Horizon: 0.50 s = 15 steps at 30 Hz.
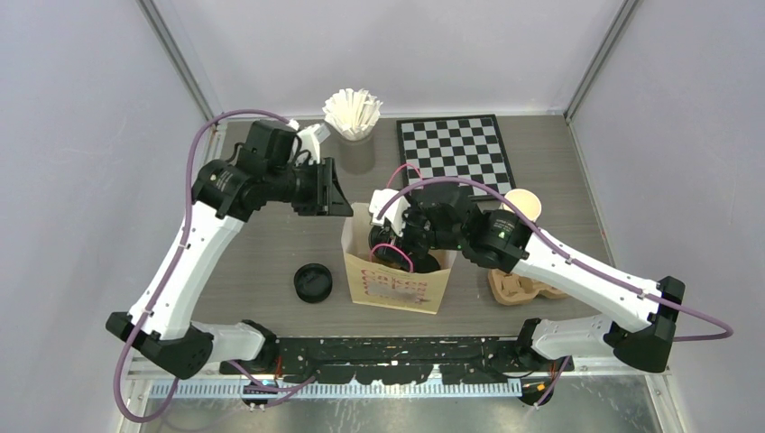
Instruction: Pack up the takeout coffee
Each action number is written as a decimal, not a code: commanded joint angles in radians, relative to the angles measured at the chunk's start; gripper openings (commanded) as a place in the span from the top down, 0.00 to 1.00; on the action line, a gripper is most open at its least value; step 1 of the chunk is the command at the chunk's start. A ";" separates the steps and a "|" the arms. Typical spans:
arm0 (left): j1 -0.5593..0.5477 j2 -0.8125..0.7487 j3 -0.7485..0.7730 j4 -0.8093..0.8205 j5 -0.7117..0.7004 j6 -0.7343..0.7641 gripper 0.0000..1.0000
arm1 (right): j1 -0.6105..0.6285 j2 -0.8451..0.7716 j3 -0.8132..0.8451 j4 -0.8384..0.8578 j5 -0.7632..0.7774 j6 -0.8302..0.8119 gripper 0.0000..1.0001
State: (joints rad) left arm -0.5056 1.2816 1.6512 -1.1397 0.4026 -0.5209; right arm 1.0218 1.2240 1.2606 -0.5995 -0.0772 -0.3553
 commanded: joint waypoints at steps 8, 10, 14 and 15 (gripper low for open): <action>-0.002 0.060 -0.002 -0.071 -0.024 0.045 0.59 | 0.003 -0.044 -0.021 0.058 -0.002 0.017 0.22; -0.002 0.076 -0.004 -0.073 -0.029 0.059 0.59 | 0.003 -0.050 -0.025 0.058 0.004 0.016 0.22; -0.002 0.105 -0.007 -0.069 -0.007 0.070 0.59 | 0.004 -0.066 -0.037 0.058 0.022 0.013 0.22; -0.002 0.111 -0.005 -0.068 0.006 0.070 0.60 | 0.003 -0.070 -0.040 0.058 0.024 0.010 0.22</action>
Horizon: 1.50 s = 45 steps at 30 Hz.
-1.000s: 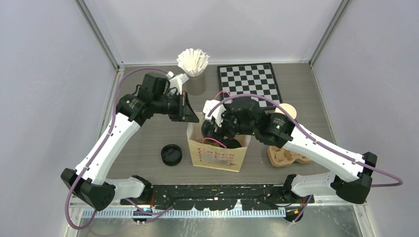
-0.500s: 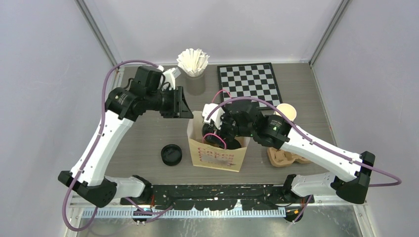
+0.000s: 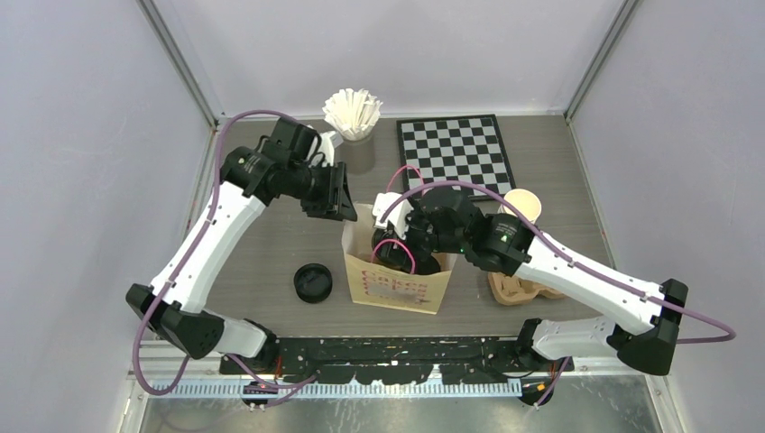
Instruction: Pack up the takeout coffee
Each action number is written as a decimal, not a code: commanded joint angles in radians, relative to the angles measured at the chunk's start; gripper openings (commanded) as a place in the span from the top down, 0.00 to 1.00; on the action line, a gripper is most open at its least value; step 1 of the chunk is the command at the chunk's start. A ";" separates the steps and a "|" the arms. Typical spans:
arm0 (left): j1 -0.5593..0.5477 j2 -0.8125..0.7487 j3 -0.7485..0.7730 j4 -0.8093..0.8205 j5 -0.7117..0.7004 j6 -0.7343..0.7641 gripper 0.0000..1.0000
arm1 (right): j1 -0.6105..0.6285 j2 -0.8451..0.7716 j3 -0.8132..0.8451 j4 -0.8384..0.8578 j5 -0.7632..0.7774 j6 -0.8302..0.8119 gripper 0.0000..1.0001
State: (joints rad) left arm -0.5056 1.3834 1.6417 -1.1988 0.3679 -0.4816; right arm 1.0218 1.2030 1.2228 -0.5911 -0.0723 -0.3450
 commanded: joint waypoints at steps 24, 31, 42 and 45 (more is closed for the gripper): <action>-0.011 -0.037 -0.200 0.644 0.174 0.019 1.00 | -0.170 -0.004 0.090 0.001 -0.026 -0.195 0.22; -0.011 -0.065 -0.250 0.612 0.176 0.023 0.95 | -0.142 -0.040 -0.009 0.069 -0.042 -0.162 0.23; -0.011 -0.160 -0.229 0.349 0.123 0.013 0.58 | -0.006 -0.075 -0.065 0.077 0.124 -0.151 0.23; -0.011 -0.186 -0.234 0.283 0.121 0.026 0.55 | 0.022 -0.085 -0.081 0.077 0.162 -0.150 0.23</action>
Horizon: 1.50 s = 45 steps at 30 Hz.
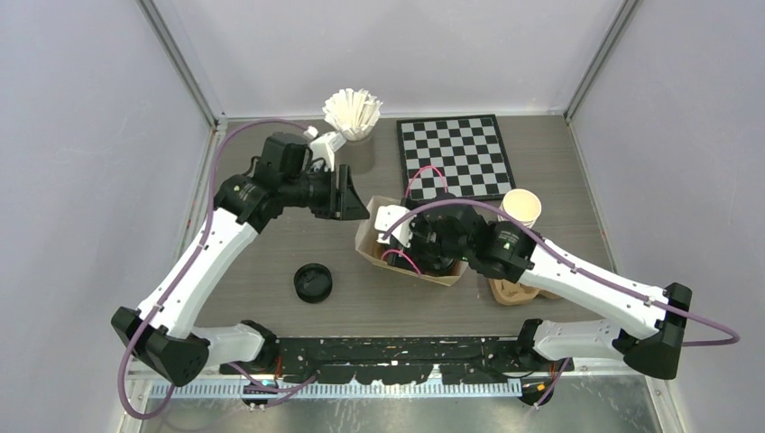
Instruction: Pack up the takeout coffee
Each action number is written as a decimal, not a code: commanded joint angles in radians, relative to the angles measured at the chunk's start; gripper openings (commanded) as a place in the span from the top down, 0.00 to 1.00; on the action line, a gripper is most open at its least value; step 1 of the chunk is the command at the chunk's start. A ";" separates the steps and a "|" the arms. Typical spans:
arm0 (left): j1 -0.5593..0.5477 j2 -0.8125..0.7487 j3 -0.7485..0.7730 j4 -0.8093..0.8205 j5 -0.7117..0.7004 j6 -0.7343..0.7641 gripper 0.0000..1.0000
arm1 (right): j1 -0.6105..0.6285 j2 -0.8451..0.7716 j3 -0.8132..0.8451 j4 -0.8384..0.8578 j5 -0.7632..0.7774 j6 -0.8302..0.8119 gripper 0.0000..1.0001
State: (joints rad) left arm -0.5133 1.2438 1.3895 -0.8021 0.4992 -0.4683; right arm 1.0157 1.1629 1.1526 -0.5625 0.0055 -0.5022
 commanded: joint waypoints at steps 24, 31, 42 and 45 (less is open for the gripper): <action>-0.043 -0.149 -0.076 -0.158 0.059 0.059 0.51 | 0.308 -0.060 -0.117 0.102 0.412 0.004 0.23; -0.060 -0.166 -0.124 -0.122 0.078 0.064 0.50 | 0.310 -0.058 -0.118 0.105 0.433 -0.004 0.23; -0.086 -0.166 -0.101 -0.126 0.008 0.083 0.48 | 0.331 -0.084 -0.144 0.071 0.444 0.016 0.23; -0.086 -0.160 -0.075 -0.133 -0.052 0.098 0.47 | 0.336 -0.085 -0.149 0.072 0.448 0.019 0.23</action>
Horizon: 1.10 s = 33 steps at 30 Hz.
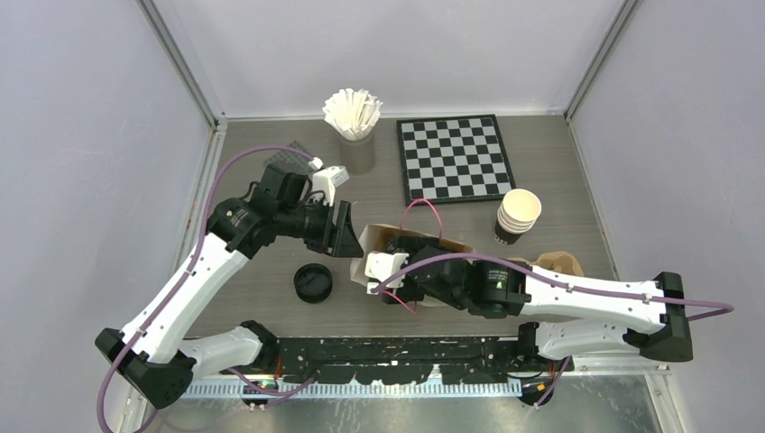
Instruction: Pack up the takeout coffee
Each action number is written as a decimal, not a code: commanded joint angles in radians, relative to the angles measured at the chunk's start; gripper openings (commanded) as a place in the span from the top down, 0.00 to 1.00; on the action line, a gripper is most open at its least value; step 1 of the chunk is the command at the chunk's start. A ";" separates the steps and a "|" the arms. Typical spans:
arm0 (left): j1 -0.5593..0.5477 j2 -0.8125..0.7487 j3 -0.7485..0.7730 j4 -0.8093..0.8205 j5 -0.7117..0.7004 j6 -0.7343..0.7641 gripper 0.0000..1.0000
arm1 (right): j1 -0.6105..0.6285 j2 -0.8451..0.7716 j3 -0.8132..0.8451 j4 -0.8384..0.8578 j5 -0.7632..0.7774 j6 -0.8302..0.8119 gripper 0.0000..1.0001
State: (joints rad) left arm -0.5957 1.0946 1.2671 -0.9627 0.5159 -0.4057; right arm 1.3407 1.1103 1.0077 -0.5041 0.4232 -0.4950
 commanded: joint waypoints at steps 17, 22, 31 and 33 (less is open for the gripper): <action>-0.004 0.003 0.004 0.090 0.090 0.020 0.63 | 0.021 -0.062 -0.028 0.006 0.071 0.004 0.23; -0.006 -0.026 -0.026 0.126 0.127 0.016 0.92 | 0.023 -0.066 -0.030 0.027 0.074 -0.007 0.23; -0.014 -0.136 -0.127 0.279 0.144 0.059 1.00 | 0.022 -0.025 -0.025 0.101 0.078 -0.072 0.22; -0.014 -0.167 -0.152 0.323 0.140 0.100 1.00 | 0.021 -0.015 -0.019 0.129 0.074 -0.090 0.22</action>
State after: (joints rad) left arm -0.6033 0.9920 1.1484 -0.7826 0.6254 -0.3759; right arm 1.3594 1.0801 0.9760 -0.4763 0.4721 -0.5304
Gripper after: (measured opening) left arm 0.009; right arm 0.799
